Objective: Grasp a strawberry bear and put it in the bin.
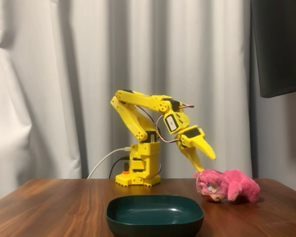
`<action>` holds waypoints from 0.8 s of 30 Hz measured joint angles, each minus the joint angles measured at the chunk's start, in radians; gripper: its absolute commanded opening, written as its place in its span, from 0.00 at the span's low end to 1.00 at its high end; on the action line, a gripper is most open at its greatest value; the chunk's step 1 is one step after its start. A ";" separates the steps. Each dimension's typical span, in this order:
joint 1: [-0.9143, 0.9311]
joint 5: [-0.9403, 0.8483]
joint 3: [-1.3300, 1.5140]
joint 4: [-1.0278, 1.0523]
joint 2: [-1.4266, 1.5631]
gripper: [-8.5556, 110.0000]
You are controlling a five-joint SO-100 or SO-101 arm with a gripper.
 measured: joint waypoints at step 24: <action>-0.290 -0.015 0.002 0.064 -0.012 0.43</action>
